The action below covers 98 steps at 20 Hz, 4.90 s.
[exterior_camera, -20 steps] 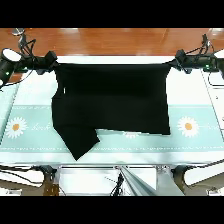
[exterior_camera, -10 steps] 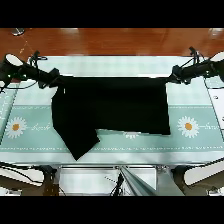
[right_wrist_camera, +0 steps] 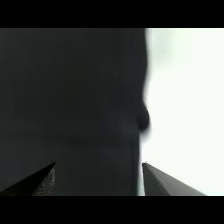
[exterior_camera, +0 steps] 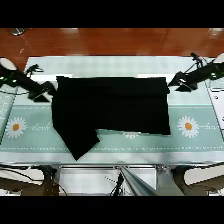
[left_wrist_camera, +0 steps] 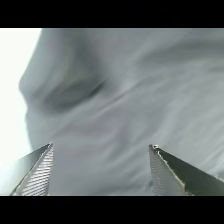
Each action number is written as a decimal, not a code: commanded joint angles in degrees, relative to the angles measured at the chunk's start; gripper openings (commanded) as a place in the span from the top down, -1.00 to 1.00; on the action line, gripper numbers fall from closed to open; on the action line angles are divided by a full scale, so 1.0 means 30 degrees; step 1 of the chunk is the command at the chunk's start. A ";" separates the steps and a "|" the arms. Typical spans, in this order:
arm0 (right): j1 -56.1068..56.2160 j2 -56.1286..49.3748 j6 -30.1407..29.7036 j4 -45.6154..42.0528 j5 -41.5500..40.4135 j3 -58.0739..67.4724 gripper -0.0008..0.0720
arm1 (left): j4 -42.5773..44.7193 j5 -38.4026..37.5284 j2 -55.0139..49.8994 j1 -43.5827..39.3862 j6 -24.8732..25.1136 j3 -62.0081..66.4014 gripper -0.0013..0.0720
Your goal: Fold the shirts.
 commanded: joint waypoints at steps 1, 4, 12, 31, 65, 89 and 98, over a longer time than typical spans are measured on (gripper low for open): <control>-0.1268 0.3504 0.0386 -0.1304 -0.0073 -0.3082 -0.72 | 0.1610 0.0036 0.3002 0.2069 0.0015 -0.3330 -0.96; -0.1523 0.8524 0.0204 0.0146 -0.4204 -1.0397 -0.72 | 0.1319 0.2113 0.6062 0.3927 0.1260 -0.9435 -0.96; -0.1508 1.7201 -0.0262 0.3738 -0.5960 -2.0669 -0.72 | -0.6965 0.3672 0.7992 0.6054 0.5719 -1.6699 -0.96; -0.5639 1.7143 0.0240 0.2259 -0.3089 -2.1835 -0.72 | -1.0418 0.6499 0.8029 0.1712 0.7723 -1.8265 0.91; -0.1180 0.8094 -0.2259 0.7679 -0.6105 -1.2014 0.87 | -1.1329 0.6353 0.6717 0.1275 0.6448 -0.8947 0.91; -0.4284 -0.1887 -0.0976 0.4014 -0.3359 -0.1661 -0.69 | -0.0036 0.3526 -0.0117 0.2718 -0.0969 0.2761 -0.95; -0.0109 -0.4044 -0.1953 0.7104 -0.4524 -0.1632 -0.69 | -0.0976 1.2233 0.6710 -0.2426 0.0138 -0.6499 -0.95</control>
